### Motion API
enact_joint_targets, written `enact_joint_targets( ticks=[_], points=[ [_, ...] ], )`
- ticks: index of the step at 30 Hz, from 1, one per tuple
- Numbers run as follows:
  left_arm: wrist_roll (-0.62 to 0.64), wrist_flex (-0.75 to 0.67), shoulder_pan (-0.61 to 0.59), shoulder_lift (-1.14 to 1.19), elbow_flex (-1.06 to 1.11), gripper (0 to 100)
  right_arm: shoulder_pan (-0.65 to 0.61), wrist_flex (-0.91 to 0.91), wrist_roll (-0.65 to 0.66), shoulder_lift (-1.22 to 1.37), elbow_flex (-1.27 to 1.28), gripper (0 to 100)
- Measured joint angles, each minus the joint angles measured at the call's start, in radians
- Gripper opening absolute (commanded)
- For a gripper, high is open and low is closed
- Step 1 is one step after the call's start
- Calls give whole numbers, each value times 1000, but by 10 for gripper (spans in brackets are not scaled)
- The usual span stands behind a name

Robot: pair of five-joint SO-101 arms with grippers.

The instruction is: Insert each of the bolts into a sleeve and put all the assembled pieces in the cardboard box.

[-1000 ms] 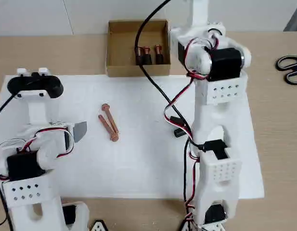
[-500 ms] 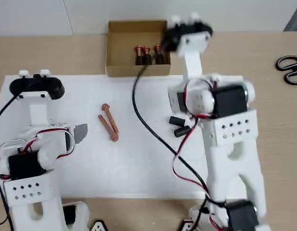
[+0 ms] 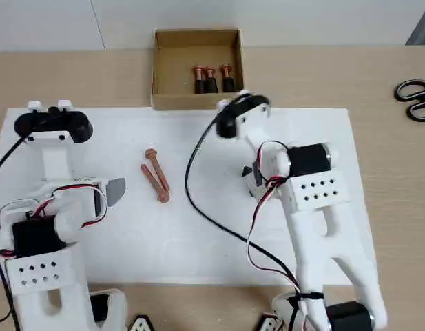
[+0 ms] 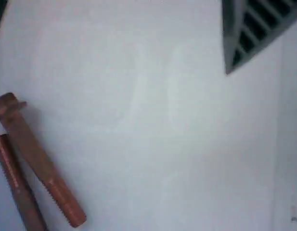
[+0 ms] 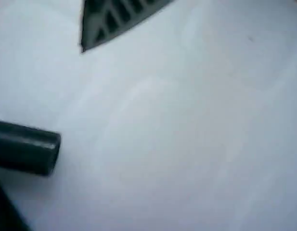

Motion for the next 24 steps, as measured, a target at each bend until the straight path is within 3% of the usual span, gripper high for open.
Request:
enact_joint_targets(
  ticks=[5, 8, 24],
  points=[
    [0, 0, 0, 0, 0, 295, 0, -5, 247, 18, 3, 288],
    [0, 0, 0, 0, 0, 295, 0, -12, 324, 83, 3, 288],
    [34, 0, 0, 0, 3, 295, -9, -143, 261, 608, -279, 288]
  ],
)
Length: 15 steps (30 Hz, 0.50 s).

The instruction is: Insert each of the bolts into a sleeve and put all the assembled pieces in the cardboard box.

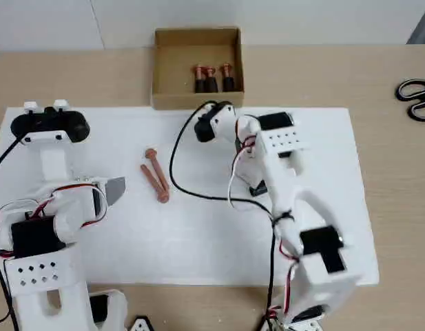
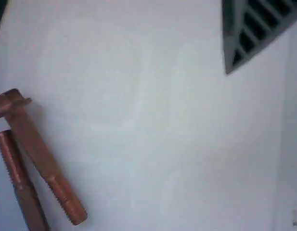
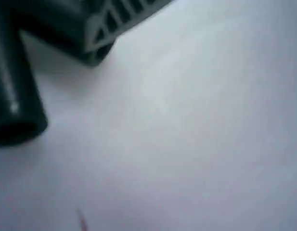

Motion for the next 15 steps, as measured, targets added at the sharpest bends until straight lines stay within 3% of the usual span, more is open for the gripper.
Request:
enact_joint_targets(
  ticks=[8, 15],
  points=[
    [3, 0, 0, 0, 11, 295, 0, -17, -3, 129, -48, 278],
    [3, 0, 0, 0, 41, 295, 0, -35, -3, 160, -57, 153]
  ],
)
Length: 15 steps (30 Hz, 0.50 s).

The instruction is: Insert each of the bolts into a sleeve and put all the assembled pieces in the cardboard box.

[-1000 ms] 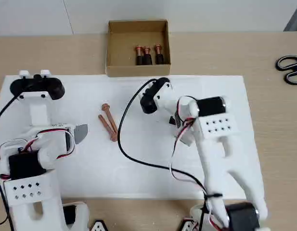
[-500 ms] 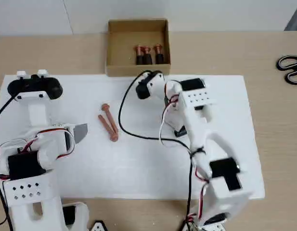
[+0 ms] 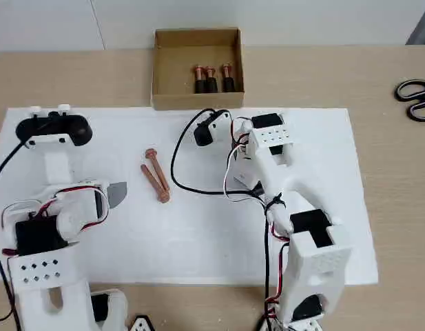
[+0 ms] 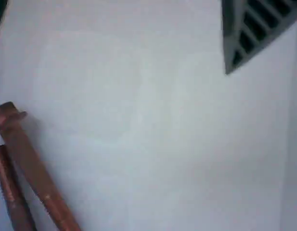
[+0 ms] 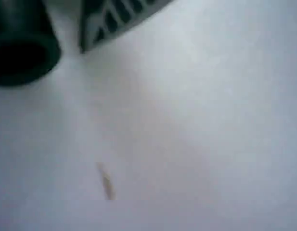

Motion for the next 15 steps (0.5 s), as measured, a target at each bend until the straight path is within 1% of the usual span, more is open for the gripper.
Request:
enact_joint_targets(
  ticks=[10, 13, 15],
  points=[
    [0, 0, 0, 0, 0, 295, 6, -18, 2, 0, -8, 9],
    [0, 0, 0, 0, 0, 295, 12, -18, -5, 0, -14, 6],
    [0, 0, 0, 0, 0, 295, 25, -12, -34, 2, -23, 4]
  ],
)
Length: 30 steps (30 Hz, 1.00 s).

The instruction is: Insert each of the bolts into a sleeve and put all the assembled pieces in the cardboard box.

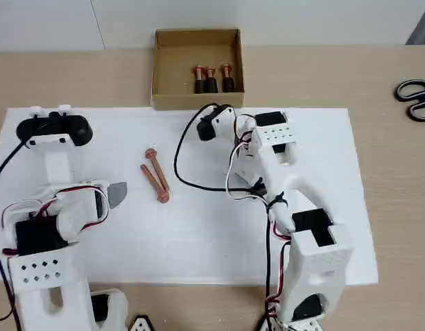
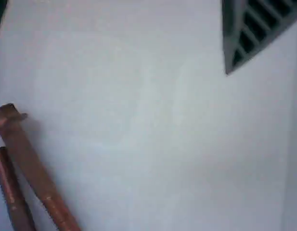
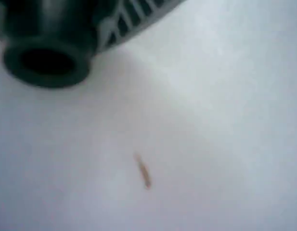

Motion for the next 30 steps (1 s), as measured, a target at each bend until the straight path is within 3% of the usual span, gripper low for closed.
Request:
enact_joint_targets(
  ticks=[10, 16, 30],
  points=[
    [0, 0, 0, 0, 0, 295, 69, 2, -245, 2, -69, 12],
    [0, 0, 0, 0, 0, 295, 69, 2, -354, 8, -69, 158],
    [-2, 0, 0, 0, 0, 295, 69, 2, -384, 8, -71, 172]
  ],
)
